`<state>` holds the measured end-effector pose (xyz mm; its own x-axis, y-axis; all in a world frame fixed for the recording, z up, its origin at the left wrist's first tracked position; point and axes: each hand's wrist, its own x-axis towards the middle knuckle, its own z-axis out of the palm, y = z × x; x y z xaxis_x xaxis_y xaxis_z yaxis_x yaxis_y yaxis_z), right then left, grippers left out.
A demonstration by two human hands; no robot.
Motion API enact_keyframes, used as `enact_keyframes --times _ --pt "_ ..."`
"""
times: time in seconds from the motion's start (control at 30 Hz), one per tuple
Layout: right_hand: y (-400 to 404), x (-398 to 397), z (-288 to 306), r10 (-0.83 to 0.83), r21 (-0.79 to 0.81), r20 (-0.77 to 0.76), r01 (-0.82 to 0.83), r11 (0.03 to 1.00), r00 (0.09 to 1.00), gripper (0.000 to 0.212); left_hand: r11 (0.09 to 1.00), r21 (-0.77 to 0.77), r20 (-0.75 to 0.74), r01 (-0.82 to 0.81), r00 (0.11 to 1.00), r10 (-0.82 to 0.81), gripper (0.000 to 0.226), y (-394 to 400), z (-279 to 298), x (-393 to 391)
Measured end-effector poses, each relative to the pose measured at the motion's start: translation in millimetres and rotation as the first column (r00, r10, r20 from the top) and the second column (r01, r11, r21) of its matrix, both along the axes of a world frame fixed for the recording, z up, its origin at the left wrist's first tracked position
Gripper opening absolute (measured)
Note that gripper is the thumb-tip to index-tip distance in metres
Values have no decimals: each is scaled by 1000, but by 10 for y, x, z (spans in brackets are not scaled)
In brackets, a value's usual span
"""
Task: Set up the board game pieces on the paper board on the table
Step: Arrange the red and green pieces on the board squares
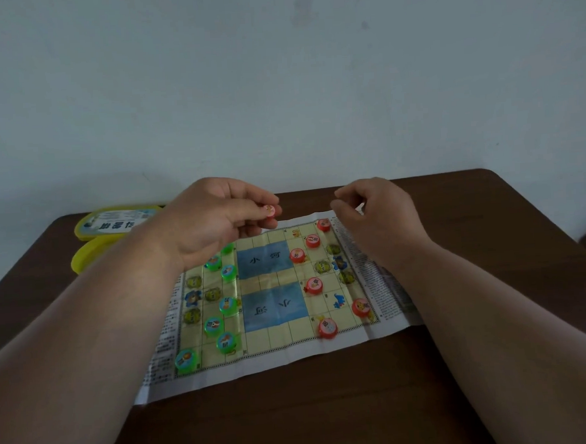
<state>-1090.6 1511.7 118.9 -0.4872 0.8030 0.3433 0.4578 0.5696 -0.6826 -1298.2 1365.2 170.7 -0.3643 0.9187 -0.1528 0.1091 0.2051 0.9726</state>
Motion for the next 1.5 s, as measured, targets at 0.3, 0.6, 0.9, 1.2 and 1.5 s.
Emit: enact_keyframes --times 0.3,0.6,0.9,1.2,1.5 --pt "-3 5 16 -6 -35 -7 5 999 1000 21 996 -82 -445 -19 896 -19 22 152 1 69" --pt "-13 16 48 -14 -101 -54 9 995 998 17 989 -134 -573 56 810 -124 16 179 29 373" --pt "-15 28 60 -23 -144 -119 5 990 993 17 883 -377 -690 280 551 -470 18 87 64 852" --pt "-34 35 67 0 -137 -122 -17 990 992 17 835 -481 -668 267 504 -547 38 13 71 886" --pt "-76 37 92 38 -167 -57 -47 985 998 16 915 -148 -860 -376 505 68 16 163 -41 -335"
